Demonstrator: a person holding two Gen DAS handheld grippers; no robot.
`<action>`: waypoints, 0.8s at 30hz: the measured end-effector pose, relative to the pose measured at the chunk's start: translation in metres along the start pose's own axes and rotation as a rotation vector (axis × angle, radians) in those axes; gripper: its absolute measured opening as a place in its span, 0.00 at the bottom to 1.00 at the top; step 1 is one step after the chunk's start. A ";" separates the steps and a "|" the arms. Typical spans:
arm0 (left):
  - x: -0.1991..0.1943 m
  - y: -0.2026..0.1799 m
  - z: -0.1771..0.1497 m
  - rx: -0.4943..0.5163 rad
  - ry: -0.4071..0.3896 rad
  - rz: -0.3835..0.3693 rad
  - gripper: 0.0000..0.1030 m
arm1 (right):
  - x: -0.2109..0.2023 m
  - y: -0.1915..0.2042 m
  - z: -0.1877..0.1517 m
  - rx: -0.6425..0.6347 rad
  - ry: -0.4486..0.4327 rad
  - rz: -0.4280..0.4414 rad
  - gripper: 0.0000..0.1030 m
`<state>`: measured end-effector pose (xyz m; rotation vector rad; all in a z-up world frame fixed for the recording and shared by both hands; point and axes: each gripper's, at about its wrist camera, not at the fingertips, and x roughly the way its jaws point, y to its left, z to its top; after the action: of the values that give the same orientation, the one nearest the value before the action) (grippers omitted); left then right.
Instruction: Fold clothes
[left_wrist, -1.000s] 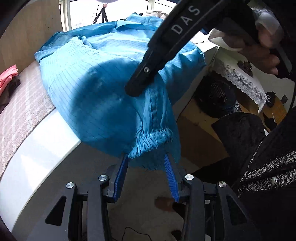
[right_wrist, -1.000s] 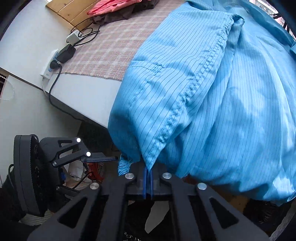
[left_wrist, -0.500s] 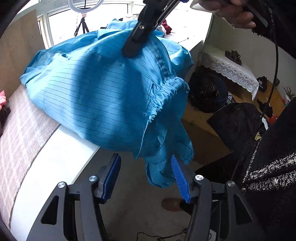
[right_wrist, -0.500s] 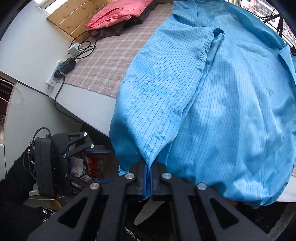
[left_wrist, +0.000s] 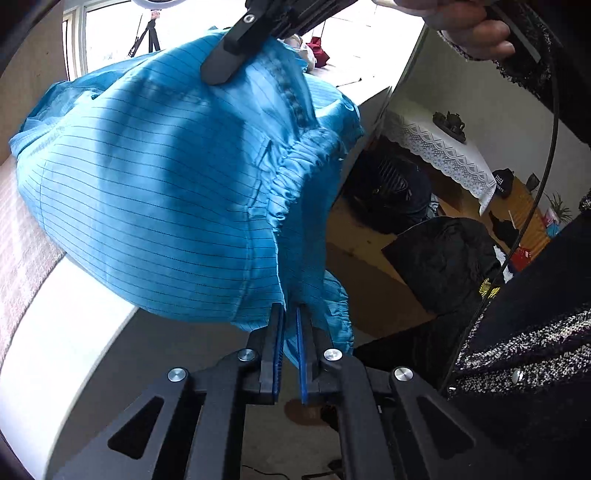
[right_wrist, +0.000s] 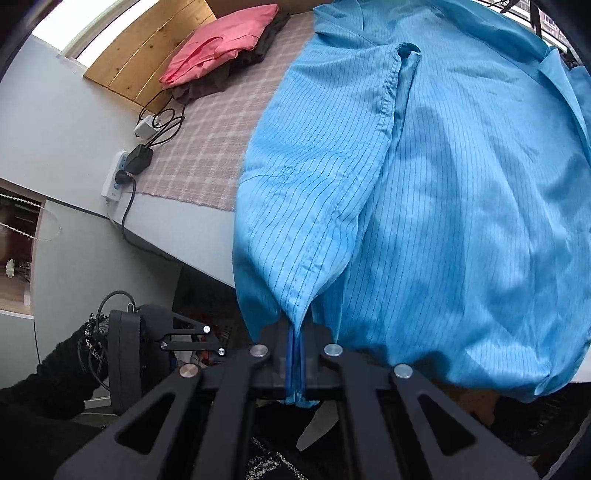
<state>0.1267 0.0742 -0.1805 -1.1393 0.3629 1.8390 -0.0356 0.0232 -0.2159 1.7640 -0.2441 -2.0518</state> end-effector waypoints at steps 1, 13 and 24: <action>0.003 -0.006 -0.007 0.019 0.037 0.000 0.09 | 0.013 -0.004 -0.003 0.004 0.045 -0.017 0.03; -0.030 0.021 0.010 -0.067 -0.076 0.139 0.32 | 0.037 -0.013 -0.025 -0.008 0.040 -0.098 0.27; -0.017 0.041 0.071 -0.099 -0.076 0.244 0.33 | -0.077 -0.016 0.035 -0.038 -0.237 -0.118 0.28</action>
<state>0.0568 0.0888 -0.1376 -1.1281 0.3840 2.1273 -0.0644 0.0651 -0.1469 1.5445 -0.1727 -2.3354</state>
